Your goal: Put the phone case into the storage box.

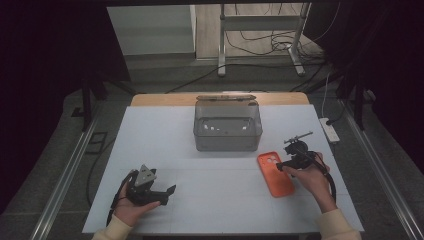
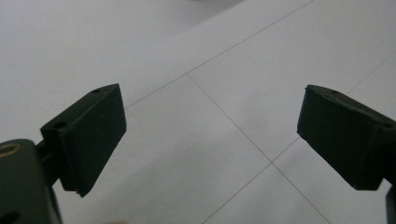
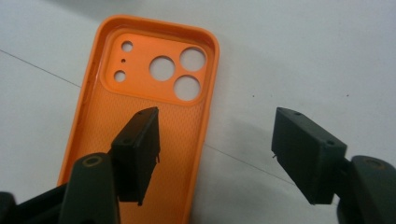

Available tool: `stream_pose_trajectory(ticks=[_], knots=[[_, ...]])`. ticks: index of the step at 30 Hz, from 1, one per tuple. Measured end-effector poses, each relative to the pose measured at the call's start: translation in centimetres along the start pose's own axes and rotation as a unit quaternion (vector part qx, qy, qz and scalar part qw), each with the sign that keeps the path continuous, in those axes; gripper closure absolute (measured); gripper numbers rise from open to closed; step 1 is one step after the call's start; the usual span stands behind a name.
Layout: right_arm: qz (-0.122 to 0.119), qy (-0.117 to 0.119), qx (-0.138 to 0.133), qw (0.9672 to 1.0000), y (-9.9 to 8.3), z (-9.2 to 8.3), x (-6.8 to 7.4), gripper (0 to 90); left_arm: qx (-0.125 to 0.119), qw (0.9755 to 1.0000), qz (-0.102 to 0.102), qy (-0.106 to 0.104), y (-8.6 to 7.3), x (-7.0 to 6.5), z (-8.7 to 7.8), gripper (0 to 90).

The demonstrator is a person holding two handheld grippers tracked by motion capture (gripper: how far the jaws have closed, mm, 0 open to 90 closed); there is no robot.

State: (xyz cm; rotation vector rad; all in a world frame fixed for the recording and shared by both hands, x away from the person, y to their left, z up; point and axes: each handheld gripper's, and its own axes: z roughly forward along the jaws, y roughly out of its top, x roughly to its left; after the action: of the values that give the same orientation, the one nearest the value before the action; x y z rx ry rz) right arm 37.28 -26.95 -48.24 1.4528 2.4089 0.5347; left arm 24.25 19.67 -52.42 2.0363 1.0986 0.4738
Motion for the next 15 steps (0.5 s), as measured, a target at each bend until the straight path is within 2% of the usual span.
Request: stream_pose_trajectory(ticks=[8, 15], knots=[[0.004, 0.005, 0.010, 0.9999, -0.04, 0.39, 0.21, 43.4, -0.001, 1.0000, 0.000, 0.000, 0.00, -0.04, -0.02, 8.3], [0.023, 0.009, 0.019, 0.9995, -0.05, 0.53, 0.20, 48.4, -0.002, 1.0000, -0.001, -0.001, -0.01, -0.01, -0.05, 8.3]])
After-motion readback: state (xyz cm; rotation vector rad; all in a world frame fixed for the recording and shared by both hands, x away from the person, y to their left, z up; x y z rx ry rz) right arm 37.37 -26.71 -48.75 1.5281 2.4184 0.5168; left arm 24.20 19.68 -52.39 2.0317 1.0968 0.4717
